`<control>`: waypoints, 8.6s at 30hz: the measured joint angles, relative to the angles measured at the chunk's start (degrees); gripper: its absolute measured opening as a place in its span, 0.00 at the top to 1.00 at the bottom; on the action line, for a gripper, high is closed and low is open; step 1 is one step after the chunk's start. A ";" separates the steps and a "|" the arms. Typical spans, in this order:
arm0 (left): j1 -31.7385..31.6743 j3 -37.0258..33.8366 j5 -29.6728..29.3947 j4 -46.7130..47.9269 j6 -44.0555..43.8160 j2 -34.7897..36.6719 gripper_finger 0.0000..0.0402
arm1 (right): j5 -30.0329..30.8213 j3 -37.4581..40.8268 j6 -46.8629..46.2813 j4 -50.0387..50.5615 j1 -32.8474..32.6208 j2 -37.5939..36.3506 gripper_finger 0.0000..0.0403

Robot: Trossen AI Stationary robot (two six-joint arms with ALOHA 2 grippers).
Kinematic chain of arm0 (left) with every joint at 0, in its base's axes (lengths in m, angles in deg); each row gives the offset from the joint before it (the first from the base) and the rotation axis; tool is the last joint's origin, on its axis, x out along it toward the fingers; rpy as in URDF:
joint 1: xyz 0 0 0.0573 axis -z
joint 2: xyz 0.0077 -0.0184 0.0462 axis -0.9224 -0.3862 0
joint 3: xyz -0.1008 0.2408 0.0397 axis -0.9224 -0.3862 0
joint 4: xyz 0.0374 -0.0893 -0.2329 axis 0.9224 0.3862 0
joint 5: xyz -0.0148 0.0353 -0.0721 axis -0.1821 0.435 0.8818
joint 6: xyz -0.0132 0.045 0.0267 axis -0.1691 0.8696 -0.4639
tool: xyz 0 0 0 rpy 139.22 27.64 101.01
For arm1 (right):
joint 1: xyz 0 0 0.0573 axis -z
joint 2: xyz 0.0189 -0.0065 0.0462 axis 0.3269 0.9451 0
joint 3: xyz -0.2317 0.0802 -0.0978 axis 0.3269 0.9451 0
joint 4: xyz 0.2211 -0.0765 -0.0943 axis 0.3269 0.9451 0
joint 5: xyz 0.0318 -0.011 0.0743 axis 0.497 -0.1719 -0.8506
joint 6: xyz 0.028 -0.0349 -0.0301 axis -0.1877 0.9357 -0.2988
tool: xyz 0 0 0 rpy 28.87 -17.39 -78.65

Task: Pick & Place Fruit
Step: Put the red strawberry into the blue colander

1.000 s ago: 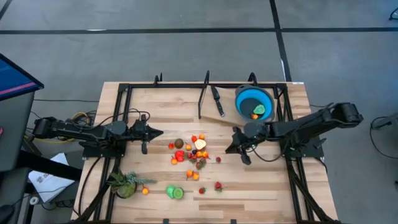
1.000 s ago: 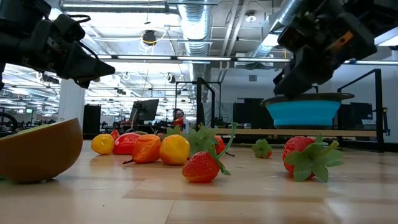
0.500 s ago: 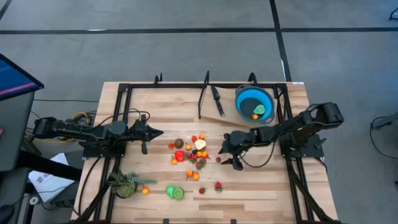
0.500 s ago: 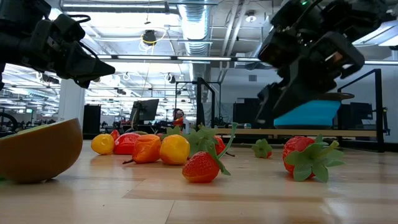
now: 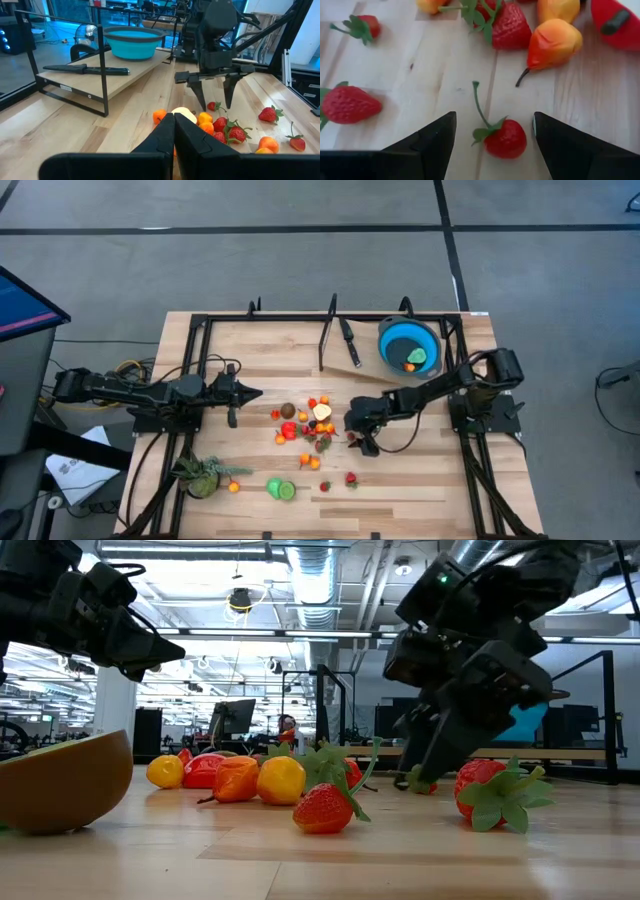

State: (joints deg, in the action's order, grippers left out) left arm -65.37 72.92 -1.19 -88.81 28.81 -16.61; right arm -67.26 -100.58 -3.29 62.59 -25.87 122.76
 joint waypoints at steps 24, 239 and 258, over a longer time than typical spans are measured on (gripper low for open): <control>0.00 -0.01 0.00 0.02 0.11 0.01 1.00 | 3.83 -4.87 8.64 12.38 -0.30 -0.27 0.59; -0.02 0.00 0.00 -0.39 0.13 -2.56 1.00 | 4.25 -12.65 2.41 41.90 3.48 -2.76 0.85; -0.01 -0.02 0.00 -0.38 0.13 -2.55 1.00 | 4.25 -16.12 1.73 46.97 2.55 -2.76 1.00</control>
State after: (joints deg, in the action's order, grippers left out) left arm -65.38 72.90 -1.19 -89.20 28.94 -19.16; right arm -63.01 -116.70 -1.56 109.55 -23.33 120.00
